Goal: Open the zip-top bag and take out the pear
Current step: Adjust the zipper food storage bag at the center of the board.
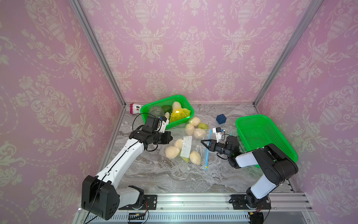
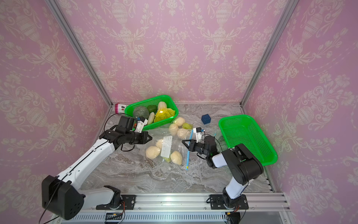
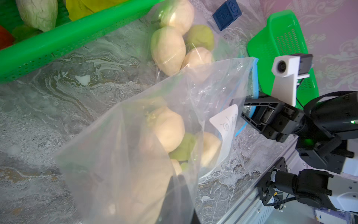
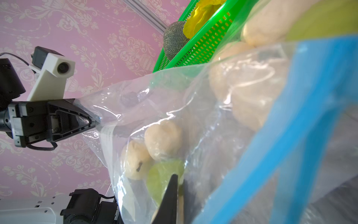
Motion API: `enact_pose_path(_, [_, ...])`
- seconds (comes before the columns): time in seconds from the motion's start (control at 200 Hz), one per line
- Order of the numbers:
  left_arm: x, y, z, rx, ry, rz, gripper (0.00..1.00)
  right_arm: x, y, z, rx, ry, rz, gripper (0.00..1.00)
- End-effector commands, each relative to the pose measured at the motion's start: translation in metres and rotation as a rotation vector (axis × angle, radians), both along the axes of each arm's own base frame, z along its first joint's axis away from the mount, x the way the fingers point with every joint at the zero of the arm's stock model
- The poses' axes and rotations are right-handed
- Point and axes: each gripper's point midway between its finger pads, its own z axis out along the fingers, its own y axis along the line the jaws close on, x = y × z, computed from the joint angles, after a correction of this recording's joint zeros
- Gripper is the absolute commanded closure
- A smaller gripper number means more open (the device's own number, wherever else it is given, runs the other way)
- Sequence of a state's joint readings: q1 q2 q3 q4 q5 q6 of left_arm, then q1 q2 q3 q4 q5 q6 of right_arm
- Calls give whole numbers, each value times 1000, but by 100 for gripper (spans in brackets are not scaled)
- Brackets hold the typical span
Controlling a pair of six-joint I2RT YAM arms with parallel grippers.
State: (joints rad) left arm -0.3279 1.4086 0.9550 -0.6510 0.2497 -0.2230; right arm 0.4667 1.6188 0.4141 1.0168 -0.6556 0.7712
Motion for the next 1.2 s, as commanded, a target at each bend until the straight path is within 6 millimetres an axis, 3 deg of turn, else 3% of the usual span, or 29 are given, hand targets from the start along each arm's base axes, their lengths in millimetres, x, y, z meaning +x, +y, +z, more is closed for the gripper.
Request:
enact_pose_path(0.0, [-5,-2,7,-50,-20,5,76,0,7,8,26,-26,29,88])
enact_pose_path(0.055, [-4,-7,14,-82,-36,-5,100,0,7,9,27,-28,27,88])
enact_pose_path(0.13, [-1,-15,30,-136,-73,-17,100,1,6,10,33,-33,22,88])
enact_pose_path(0.375, [8,-46,114,-361,-179,-36,100,1,8,13,73,-33,28,88])
enact_pose_path(0.555, [2,-61,151,-433,-223,-45,100,-2,5,7,101,-17,10,89])
enact_pose_path(0.685, [1,-60,146,-414,-201,-34,100,-3,6,8,145,-9,12,88])
enact_pose_path(0.86, [-1,-67,167,-400,-246,-64,100,-4,7,9,175,-6,17,88])
enact_pose_path(1.196, [28,-40,113,-141,-230,-18,100,-24,9,44,264,-122,121,88])
